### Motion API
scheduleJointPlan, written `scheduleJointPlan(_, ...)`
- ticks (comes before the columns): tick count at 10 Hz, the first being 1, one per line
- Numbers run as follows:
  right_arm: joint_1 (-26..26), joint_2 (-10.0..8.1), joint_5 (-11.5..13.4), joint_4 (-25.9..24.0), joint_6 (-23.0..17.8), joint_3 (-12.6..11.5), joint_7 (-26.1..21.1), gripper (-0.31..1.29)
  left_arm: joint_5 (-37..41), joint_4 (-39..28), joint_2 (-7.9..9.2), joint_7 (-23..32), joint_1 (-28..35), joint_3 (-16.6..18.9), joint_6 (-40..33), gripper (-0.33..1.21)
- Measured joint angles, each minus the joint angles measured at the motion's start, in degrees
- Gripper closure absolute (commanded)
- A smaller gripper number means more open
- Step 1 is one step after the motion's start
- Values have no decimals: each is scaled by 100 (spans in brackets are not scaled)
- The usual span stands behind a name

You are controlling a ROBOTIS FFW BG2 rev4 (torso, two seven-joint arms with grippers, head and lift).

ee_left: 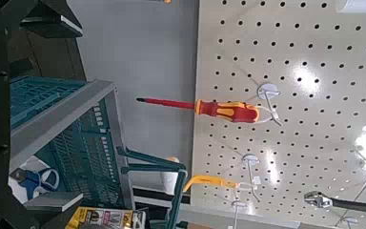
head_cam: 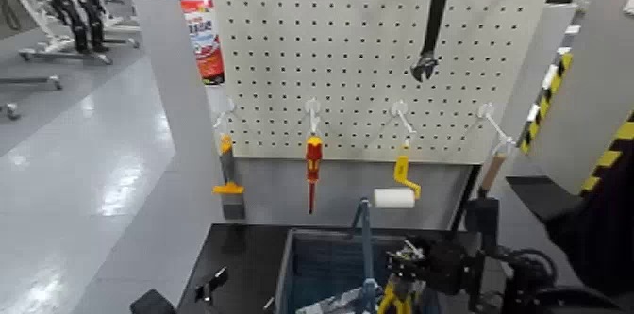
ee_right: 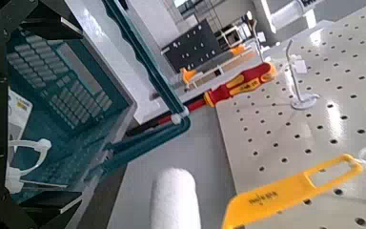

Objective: Put the yellow pliers into the crate.

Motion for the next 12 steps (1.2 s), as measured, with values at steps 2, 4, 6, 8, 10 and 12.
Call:
scheduleJointPlan(2,320,93,105,-449,-380,-136,-788,11,0,-1,0,-7,0,2,0,10)
scheduleJointPlan(4,895,284,191,-969,-1143,-312,-1736,11,0,-1,-2,-12,6,4,0,10)
scheduleJointPlan(6,1528,552,296,-1332,-1938,-447,-2328,11,2,-1,-8,-36,17,19,0,10)
scheduleJointPlan(8,2154,762,697,-1646,-2654,-487,-2875,12,7,-3,-9,-56,37,42,0,10)
scheduleJointPlan(10,2707,848,914,-1872,-3197,-428,-3314,15,9,-15,-11,-57,66,66,-8,10)
scheduleJointPlan(12,3049,915,923,-1976,-3354,-382,-3327,15,9,-18,-26,-57,86,94,-9,10)
